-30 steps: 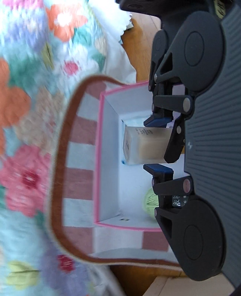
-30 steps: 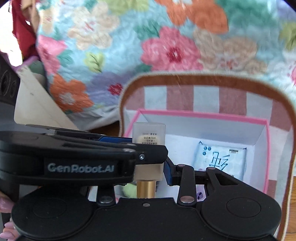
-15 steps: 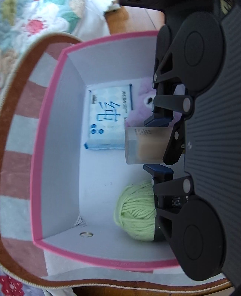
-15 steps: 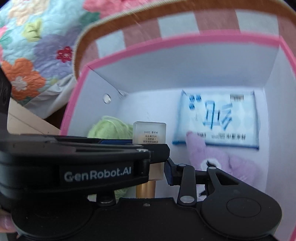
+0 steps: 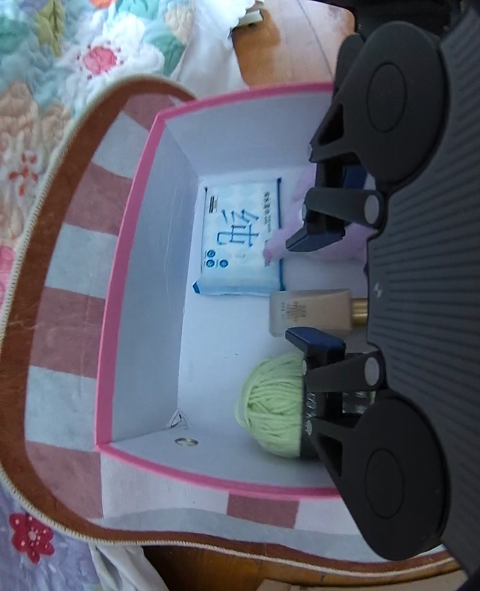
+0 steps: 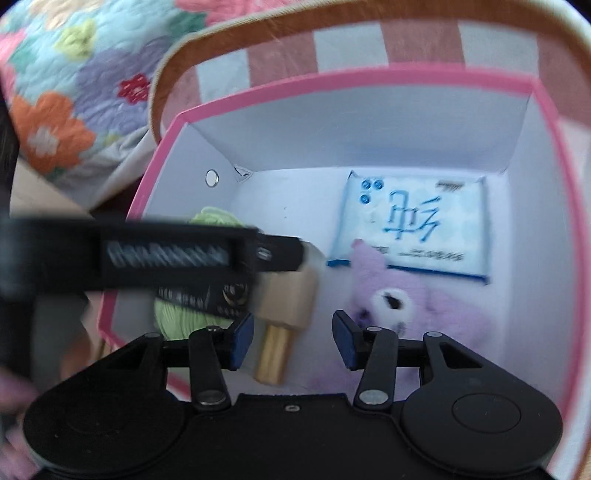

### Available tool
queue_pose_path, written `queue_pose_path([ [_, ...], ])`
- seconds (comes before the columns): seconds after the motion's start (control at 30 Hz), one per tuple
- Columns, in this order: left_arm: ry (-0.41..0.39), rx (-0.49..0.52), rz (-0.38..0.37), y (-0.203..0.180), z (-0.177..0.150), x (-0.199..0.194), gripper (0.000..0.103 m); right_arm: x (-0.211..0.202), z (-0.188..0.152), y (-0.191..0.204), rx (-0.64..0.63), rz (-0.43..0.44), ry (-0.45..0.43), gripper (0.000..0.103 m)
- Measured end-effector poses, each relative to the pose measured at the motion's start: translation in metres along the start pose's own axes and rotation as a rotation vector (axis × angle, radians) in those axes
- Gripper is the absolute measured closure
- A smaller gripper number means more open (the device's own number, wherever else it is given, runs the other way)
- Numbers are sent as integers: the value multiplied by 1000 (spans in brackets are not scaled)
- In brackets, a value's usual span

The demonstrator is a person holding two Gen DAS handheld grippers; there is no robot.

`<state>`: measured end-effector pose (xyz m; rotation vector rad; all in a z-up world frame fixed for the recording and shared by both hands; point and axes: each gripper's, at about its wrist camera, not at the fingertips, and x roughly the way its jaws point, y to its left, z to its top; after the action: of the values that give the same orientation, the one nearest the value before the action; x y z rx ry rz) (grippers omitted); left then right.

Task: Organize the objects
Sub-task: 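Withdraw the left tool and lower it to the orange makeup sponge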

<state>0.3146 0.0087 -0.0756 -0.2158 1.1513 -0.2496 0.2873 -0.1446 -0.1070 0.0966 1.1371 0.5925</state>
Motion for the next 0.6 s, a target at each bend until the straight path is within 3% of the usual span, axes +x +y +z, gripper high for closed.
queue_pose_path([
  [0.27,66,17,-65,-8,-18,-59,56,-72,-4,9,-121,9,3,50],
  [0.6,84,91,-55,-19,-65,-140,56,-158,-13,34,-182,-8,9,40],
])
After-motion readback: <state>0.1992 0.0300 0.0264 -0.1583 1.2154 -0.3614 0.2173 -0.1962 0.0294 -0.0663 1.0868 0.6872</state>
